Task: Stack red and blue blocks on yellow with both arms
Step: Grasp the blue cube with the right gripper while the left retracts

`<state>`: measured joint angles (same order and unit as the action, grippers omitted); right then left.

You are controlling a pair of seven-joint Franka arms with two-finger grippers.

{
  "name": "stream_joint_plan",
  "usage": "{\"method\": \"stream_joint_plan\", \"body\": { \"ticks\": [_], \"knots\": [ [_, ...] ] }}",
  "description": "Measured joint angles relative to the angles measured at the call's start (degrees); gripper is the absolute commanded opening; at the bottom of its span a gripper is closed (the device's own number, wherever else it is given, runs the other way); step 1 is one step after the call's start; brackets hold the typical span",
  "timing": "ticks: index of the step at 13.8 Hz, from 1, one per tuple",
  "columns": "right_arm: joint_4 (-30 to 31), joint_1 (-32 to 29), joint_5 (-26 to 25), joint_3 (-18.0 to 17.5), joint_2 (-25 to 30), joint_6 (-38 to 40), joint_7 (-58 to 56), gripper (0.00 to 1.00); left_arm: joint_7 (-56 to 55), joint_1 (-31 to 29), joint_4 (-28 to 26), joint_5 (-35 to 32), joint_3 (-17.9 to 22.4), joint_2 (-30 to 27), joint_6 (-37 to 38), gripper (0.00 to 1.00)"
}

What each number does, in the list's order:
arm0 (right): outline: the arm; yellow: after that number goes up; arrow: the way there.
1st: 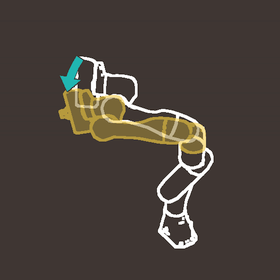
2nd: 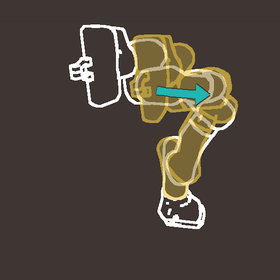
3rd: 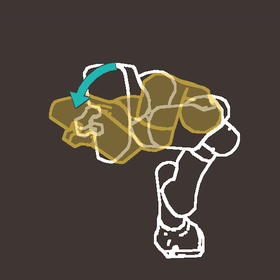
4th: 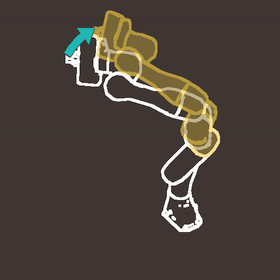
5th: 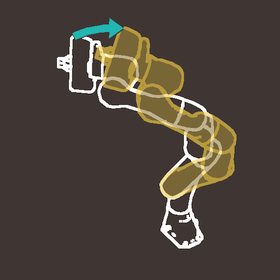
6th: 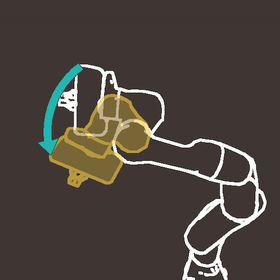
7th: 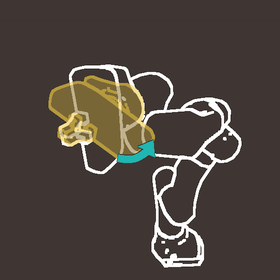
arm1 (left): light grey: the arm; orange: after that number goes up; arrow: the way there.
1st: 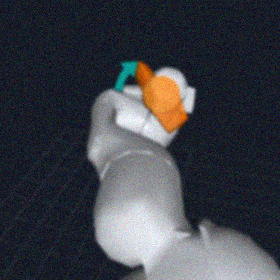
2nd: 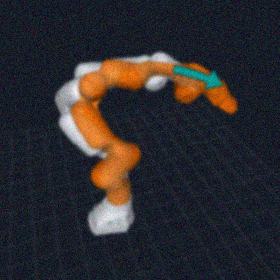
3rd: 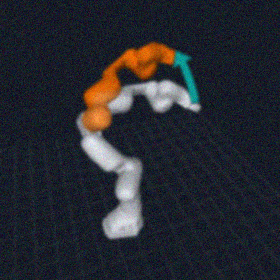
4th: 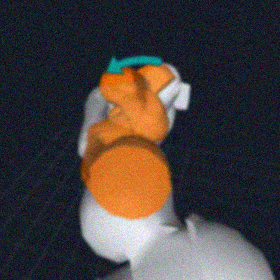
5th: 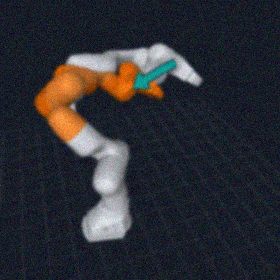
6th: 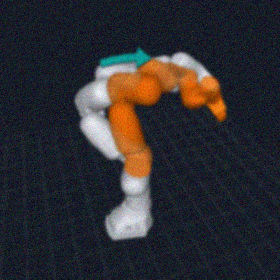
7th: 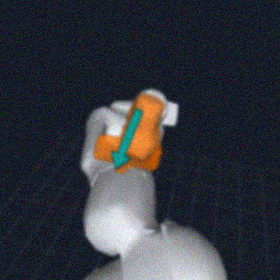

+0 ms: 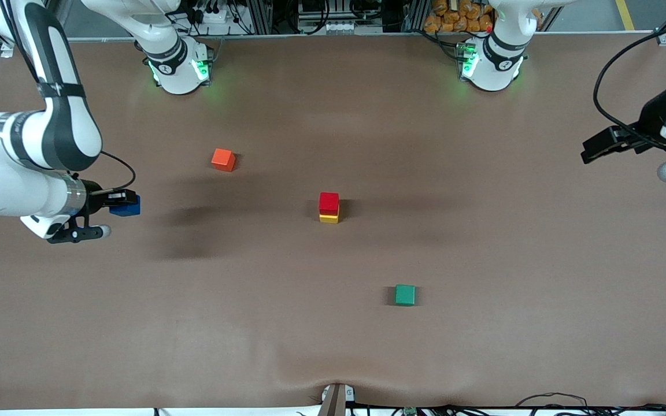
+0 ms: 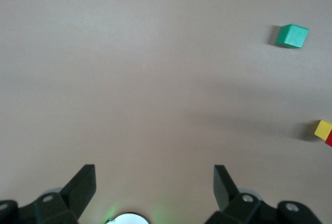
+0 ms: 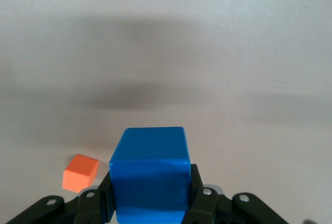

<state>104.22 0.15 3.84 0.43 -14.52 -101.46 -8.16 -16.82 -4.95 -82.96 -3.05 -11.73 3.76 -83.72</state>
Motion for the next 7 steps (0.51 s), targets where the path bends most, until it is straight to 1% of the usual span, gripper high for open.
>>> {"method": "stream_joint_plan", "body": {
  "ticks": [4,5,7],
  "knots": [
    [-5.8,2.7,2.1,-0.1,0.0,5.7,4.1,0.05,0.8,-0.1,-5.8,0.0,0.0,-5.3,-0.5,1.00],
    [-7.2,4.0,2.4,-0.1,0.0,6.9,5.9,0.05,1.0,-0.1,-6.6,0.0,0.1,-6.3,-0.6,1.00],
    [-10.0,8.0,3.1,-0.3,0.0,8.3,10.7,0.01,1.2,-0.3,-7.5,0.0,0.1,-7.3,-0.8,1.00]
  ]
}}
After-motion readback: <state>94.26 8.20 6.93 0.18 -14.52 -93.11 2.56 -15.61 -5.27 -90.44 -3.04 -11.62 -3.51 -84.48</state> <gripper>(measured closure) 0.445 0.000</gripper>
